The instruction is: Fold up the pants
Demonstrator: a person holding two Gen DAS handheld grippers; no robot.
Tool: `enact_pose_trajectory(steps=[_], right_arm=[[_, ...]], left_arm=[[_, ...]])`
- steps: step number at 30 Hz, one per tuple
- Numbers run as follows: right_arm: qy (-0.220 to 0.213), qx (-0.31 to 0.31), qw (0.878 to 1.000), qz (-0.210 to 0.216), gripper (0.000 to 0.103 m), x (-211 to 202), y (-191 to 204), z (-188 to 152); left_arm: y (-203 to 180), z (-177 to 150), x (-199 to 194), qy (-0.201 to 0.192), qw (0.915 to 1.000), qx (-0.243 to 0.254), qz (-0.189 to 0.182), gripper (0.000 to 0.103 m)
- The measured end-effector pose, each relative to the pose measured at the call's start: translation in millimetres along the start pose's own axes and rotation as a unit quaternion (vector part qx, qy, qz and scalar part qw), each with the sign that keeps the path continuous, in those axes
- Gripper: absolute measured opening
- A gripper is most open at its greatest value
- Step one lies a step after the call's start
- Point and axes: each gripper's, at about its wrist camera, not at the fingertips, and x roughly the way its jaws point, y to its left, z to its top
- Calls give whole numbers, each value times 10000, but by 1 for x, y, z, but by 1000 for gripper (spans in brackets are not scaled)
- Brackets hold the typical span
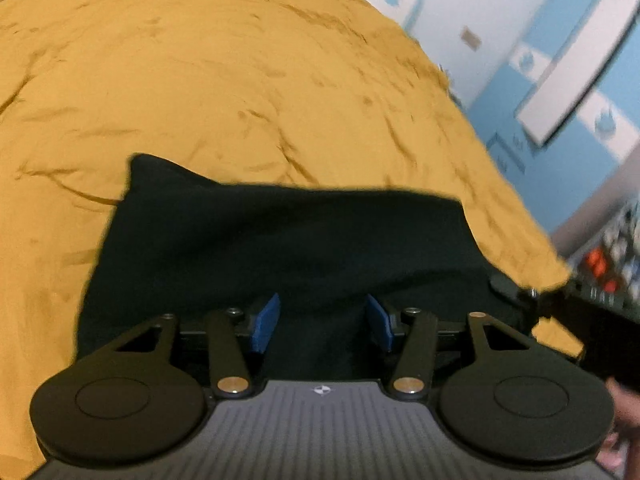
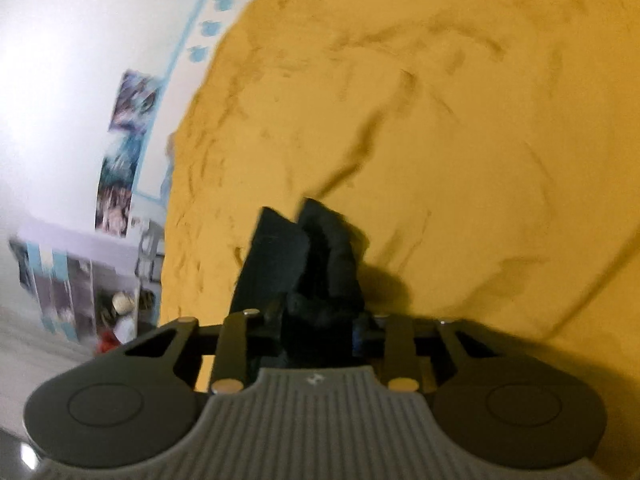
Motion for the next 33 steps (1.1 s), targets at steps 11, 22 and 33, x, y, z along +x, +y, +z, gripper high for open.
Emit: enact_pose_trajectory(steps=[11, 22, 33], right_arm=[[-348, -4192, 9072, -74, 19, -4, 168, -68], [668, -7910, 6081, 90, 20, 53, 195, -264], [1246, -7062, 6937, 666, 47, 10, 215, -222]], left_arm=[[70, 3, -64, -386, 9944, -896, 404, 59], [136, -2, -120, -656, 9854, -1453, 596, 59], [122, 8, -120, -577, 9921, -1052, 356, 59]])
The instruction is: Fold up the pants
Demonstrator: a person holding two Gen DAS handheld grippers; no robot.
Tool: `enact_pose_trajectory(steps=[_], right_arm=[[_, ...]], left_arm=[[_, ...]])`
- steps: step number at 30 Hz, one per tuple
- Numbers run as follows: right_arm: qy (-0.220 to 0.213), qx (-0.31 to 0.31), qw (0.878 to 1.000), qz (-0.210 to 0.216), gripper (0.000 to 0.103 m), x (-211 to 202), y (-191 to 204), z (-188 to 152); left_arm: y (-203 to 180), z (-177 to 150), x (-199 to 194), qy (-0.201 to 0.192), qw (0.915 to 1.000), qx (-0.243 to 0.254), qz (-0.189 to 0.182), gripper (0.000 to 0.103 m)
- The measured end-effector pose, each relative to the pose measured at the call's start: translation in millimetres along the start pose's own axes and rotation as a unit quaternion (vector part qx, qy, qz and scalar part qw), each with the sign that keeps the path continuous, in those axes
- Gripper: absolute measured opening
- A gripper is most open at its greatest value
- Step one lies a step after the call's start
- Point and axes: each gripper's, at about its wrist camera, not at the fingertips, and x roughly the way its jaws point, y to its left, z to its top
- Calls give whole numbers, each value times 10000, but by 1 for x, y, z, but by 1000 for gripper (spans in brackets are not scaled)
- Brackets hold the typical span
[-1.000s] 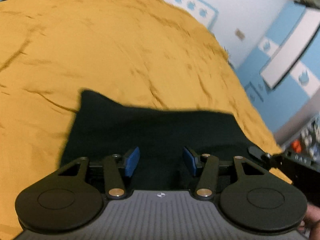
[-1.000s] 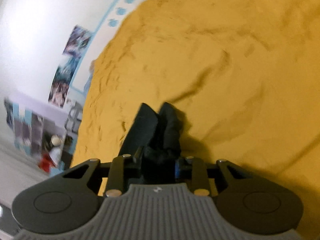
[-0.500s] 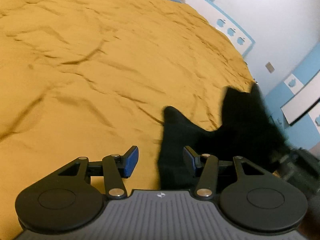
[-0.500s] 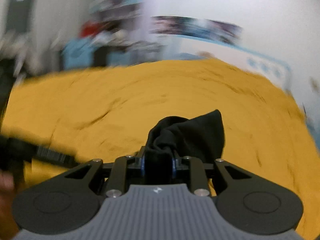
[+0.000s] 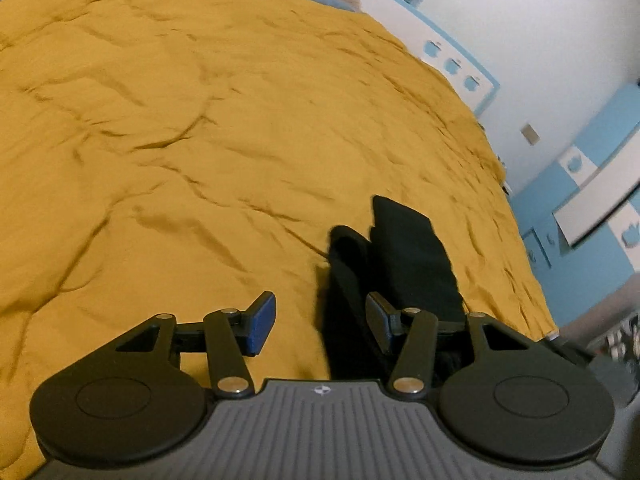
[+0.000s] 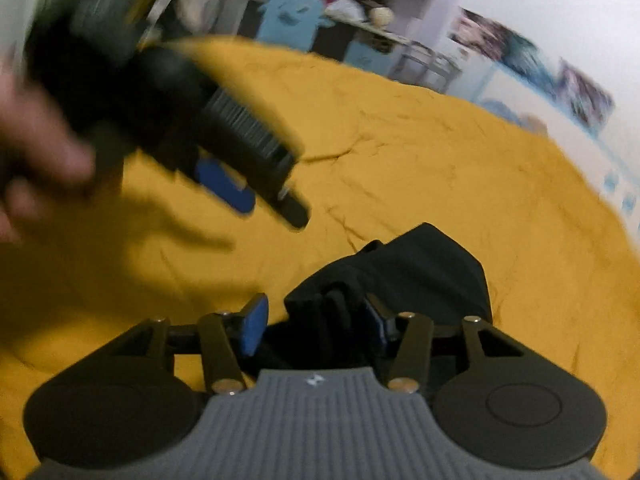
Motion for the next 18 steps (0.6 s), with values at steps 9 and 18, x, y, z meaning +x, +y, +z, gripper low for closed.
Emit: enact_pose_trajectory(steps=[9, 18], right_arm=[[-320, 2092, 9765, -405, 42, -25, -80, -13], [-224, 428, 9988, -106, 51, -6, 4, -18]], left_arm=[[-35, -3, 7, 76, 9991, 369, -169, 60], [0, 0, -1, -69, 9993, -276, 228, 60]])
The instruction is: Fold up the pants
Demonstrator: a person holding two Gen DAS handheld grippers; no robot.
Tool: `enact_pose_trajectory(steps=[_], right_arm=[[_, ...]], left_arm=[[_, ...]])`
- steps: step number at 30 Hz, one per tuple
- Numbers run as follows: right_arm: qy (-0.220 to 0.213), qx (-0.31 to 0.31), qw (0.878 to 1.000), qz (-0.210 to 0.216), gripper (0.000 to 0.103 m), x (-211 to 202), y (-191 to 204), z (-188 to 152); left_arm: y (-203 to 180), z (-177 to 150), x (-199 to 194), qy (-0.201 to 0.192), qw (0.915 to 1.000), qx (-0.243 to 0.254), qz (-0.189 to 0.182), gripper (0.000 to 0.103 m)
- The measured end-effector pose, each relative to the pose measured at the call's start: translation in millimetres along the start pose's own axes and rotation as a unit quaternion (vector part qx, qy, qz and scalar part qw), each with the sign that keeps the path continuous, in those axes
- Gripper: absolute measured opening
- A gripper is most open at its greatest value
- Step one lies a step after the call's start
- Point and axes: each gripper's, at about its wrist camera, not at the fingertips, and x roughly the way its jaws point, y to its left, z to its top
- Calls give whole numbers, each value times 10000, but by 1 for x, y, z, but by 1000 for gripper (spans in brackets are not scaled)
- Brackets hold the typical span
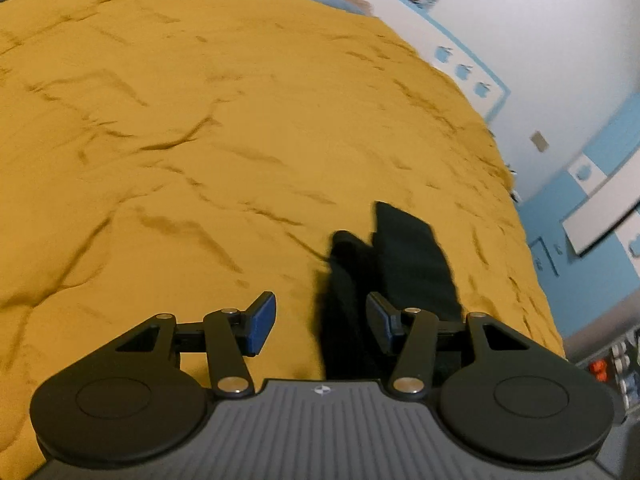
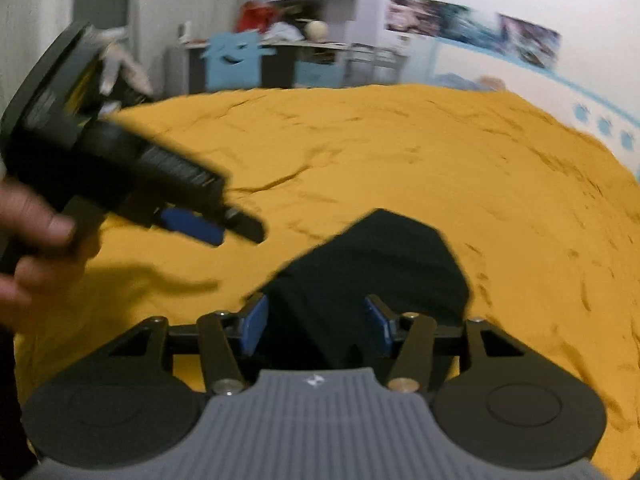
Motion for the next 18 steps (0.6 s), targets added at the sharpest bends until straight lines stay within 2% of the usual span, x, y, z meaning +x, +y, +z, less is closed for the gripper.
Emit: enact_pose_trajectory(steps=[3, 4, 5, 6, 7, 9, 11, 13, 15, 17, 18], right_arm=[[129, -613, 9978, -199, 51, 29, 27, 4], [188, -754, 9964, -328, 47, 35, 31, 2], [238, -823, 9952, -469, 39, 40, 32, 2], [218, -772, 9955, -504, 24, 43, 27, 4], [151, -557, 9966, -584, 16, 38, 19, 7], [-39, -37, 9975, -705, 16, 22, -2, 12], [-305, 702, 9931, -892, 16, -4, -35, 9], [-489, 1661, 9801, -969, 16, -30, -77, -5], [-550, 2615, 9581, -1027, 16, -52, -118, -27], [-476, 3614, 9263, -952, 16, -62, -157, -58], [-357, 4112, 9053, -1008, 17, -65, -174, -77]], left_arm=[[3, 0, 0, 32, 10000, 9, 70, 60], [2, 1, 0, 38, 10000, 34, 85, 60], [1, 2, 0, 42, 9999, 65, 93, 60], [-1, 2, 0, 42, 9999, 105, 97, 60], [-2, 2, 1, 41, 9998, 135, 102, 60], [-3, 1, 3, 60, 9998, 167, 94, 60], [-2, 1, 8, 110, 9998, 160, 66, 60], [-5, 0, 14, 172, 9997, 179, 22, 60], [-11, -3, 23, 274, 9993, 259, -19, 60], [-18, -6, 36, 443, 9984, 358, -53, 61], [-21, -8, 45, 591, 9976, 359, -93, 62]])
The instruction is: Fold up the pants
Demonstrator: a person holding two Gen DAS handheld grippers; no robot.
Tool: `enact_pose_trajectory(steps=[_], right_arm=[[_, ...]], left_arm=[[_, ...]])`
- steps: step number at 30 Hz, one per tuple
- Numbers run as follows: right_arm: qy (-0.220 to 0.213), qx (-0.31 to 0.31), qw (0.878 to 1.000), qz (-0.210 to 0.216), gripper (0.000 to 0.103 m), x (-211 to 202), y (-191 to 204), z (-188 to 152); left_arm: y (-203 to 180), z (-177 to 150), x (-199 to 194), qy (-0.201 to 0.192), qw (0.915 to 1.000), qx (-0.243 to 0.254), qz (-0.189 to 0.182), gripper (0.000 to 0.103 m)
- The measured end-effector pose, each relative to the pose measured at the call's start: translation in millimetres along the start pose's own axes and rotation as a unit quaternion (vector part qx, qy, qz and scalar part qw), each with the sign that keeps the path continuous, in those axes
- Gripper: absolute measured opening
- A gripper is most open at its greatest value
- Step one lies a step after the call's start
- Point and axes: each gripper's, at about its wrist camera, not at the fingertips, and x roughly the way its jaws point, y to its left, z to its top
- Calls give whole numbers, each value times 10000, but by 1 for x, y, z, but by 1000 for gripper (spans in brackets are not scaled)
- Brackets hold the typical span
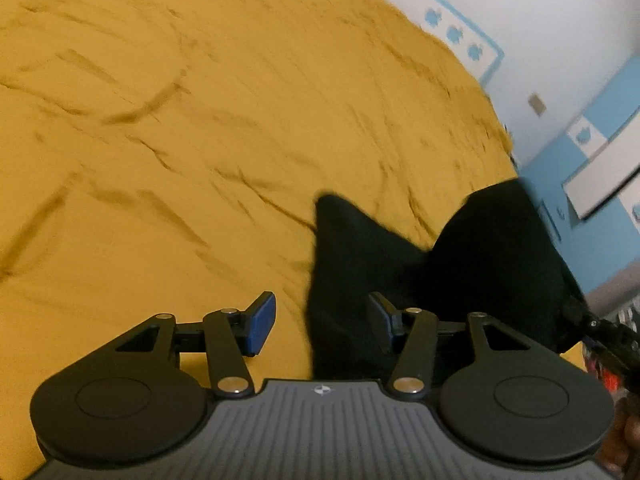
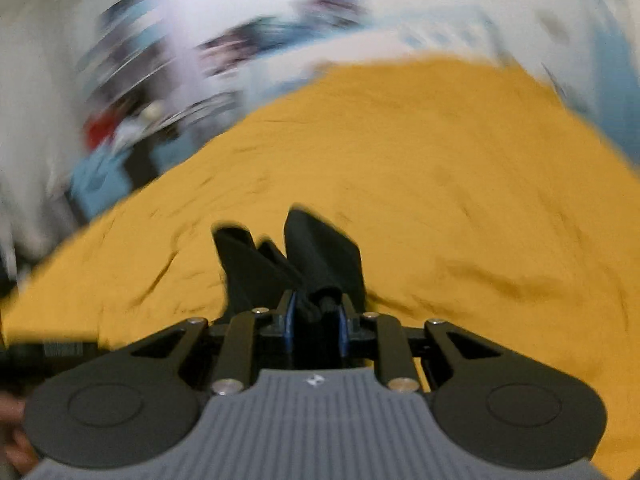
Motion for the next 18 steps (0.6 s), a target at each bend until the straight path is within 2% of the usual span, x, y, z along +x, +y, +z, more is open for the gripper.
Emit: enact_pose_trajectory(steps=[2, 3, 4, 5, 6, 9, 10, 13, 18], right_arm=[[388, 547, 9963, -532, 25, 7, -34, -2], [546, 648, 9928, -852, 30, 6, -46, -5], [677, 713, 9899, -1018, 31, 6, -57, -6], [737, 760, 9893, -1005, 32, 5, -65, -6], [737, 818, 9896, -923, 38, 3, -71, -6], [642, 887, 9926, -518, 74, 1, -77, 5], [652, 851, 9936, -370, 81, 2, -78, 12], [909, 463, 9948, -44, 80, 21, -72, 31], [1534, -112, 9881, 41, 80, 63, -73, 49]], left_arm=[[-2, -2, 15, 282, 9993, -185, -171, 62], [-1, -4, 21, 387, 9984, -314, -263, 62], [-2, -5, 24, 429, 9979, -376, -308, 62], [-2, -5, 25, 441, 9978, -375, -313, 62], [-2, -5, 27, 448, 9980, -348, -283, 62], [1, 0, 32, 522, 9974, -381, -323, 62], [4, 3, 35, 584, 9964, -457, -404, 63], [12, 14, 50, 932, 9913, -583, -726, 68], [9, 25, 62, 1016, 9917, -396, -679, 68]])
